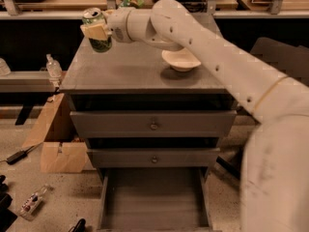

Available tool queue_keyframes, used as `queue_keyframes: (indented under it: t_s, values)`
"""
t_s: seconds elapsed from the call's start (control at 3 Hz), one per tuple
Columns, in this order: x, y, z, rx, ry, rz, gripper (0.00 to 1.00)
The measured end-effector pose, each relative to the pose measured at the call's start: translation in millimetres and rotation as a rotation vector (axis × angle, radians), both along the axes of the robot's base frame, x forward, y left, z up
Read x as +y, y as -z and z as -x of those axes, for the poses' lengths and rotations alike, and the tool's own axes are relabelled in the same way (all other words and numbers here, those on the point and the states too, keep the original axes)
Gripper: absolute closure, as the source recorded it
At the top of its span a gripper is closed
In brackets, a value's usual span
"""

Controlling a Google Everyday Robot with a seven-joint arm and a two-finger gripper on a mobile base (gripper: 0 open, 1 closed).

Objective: Place green can into bottom drawer

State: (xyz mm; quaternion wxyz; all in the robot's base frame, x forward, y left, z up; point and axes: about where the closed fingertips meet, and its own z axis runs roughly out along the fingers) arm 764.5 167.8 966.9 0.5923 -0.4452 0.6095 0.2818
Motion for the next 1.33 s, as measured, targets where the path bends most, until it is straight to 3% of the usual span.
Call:
queue_keyframes:
  t_s: [0.33,0.67,1.0,1.33]
  values:
    - [-45.9,-33.7,58.4,-0.021,0.055,0.054,1.00]
    - [-85.3,-26.6,114.2,-0.006,0.073,0.118,1.00]
    - [-135.6,4.7,154.3,0.051,0.101,0.167,1.00]
    - [-188.2,68.6,182.9,0.116,0.154,0.150,1.00]
